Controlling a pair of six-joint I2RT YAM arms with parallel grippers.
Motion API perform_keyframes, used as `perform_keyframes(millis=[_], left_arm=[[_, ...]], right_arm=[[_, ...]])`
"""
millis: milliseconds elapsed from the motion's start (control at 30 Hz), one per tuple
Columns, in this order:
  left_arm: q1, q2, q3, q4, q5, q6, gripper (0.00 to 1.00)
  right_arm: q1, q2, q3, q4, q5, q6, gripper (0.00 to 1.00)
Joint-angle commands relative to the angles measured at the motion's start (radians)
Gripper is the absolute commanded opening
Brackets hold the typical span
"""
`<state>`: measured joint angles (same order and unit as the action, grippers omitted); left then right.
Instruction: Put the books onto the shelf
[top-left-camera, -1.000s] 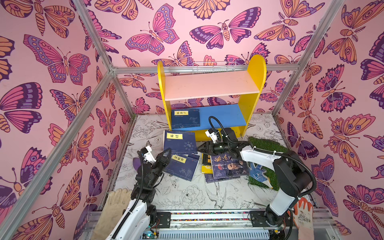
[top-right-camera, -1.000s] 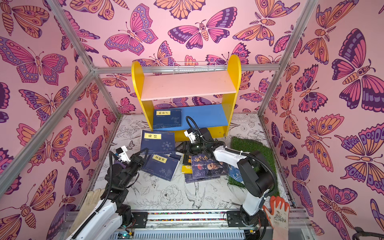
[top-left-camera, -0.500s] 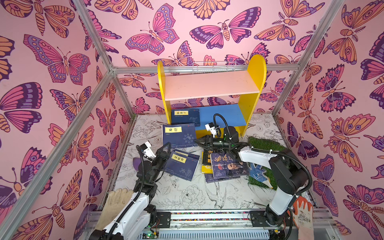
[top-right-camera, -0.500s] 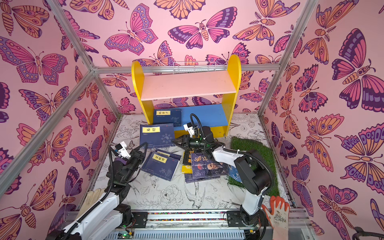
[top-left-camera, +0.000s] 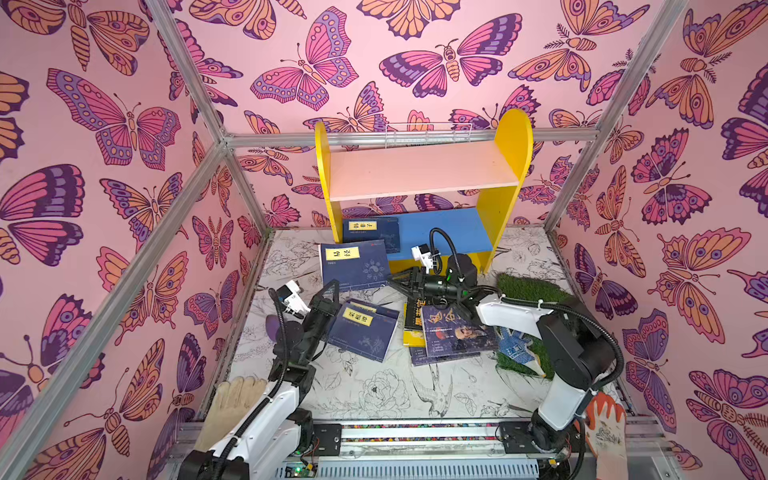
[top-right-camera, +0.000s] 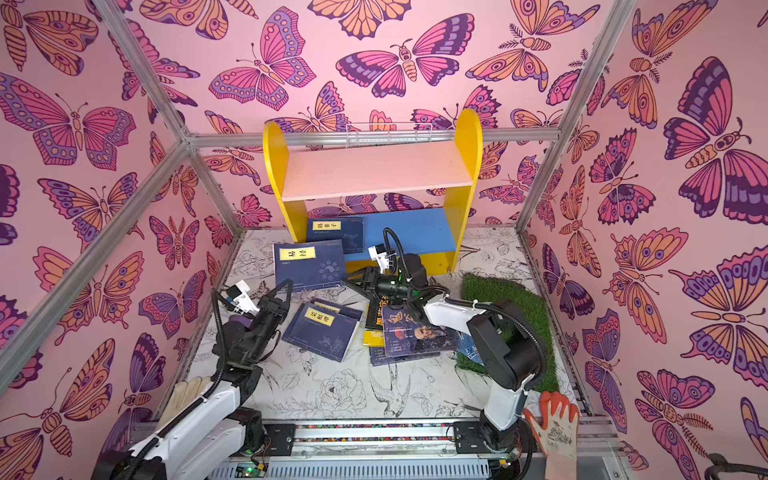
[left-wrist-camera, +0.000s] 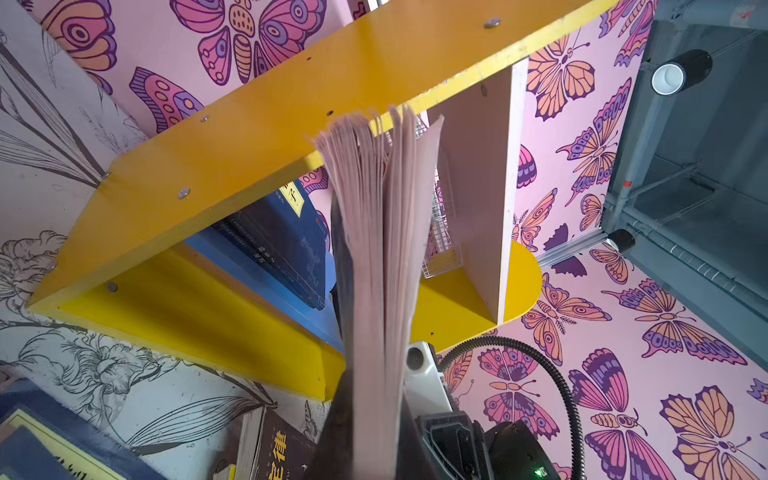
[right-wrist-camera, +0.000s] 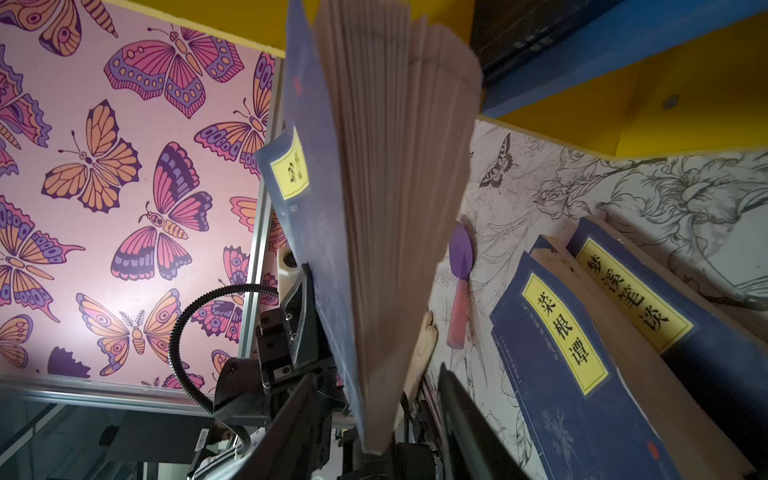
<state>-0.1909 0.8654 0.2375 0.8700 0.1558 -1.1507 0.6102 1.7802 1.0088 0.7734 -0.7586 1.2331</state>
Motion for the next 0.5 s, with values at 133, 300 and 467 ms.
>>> perform_keyframes(millis=[133,300,467], left_arm=[[-0.002,-0.002,0.042,0.08,0.018,0.032,0.0],[-0.001,0.033,0.039,0.113,0.024,0.035,0.0],[-0.001,0.062,0.045,0.126,0.03,0.053,0.0]], right_arm=[[-0.007,0.003,0.01,0.038,0.031,0.014,0.45],[0.012,0.012,0.033,0.044,0.009,0.023,0.37],[0.02,0.012,0.048,0.059,0.005,0.04,0.31]])
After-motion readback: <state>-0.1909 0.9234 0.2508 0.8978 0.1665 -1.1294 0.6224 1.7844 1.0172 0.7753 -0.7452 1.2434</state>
